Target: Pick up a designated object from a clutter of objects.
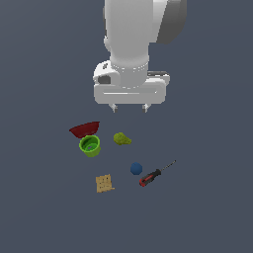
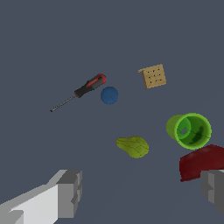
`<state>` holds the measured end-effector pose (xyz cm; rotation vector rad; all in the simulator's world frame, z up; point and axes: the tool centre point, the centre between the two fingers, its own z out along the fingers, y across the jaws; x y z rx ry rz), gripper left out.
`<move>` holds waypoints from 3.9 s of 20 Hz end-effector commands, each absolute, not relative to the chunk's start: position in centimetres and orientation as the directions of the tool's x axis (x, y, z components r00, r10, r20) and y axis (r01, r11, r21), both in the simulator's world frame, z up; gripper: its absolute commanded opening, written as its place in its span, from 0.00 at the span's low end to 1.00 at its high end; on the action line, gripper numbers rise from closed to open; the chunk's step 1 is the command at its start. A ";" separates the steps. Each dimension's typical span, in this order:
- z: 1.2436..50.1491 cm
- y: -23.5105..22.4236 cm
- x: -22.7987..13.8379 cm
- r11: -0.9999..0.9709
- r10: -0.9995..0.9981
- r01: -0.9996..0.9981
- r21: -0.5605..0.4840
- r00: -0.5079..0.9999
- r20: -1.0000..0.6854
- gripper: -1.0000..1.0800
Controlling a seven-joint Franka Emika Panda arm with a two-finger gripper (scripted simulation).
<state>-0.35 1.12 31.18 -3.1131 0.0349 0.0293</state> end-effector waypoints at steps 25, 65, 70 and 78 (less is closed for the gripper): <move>28.5 0.5 0.9 -0.992 -0.125 -0.126 -0.016 0.992 -0.035 0.96; 9.8 12.9 9.4 -0.624 -0.781 -0.781 0.003 0.624 -0.004 0.96; 8.0 14.0 9.6 -0.572 -0.820 -0.820 0.001 0.572 -0.002 0.96; 6.5 14.9 9.7 -0.530 -0.848 -0.848 0.000 0.530 0.000 0.96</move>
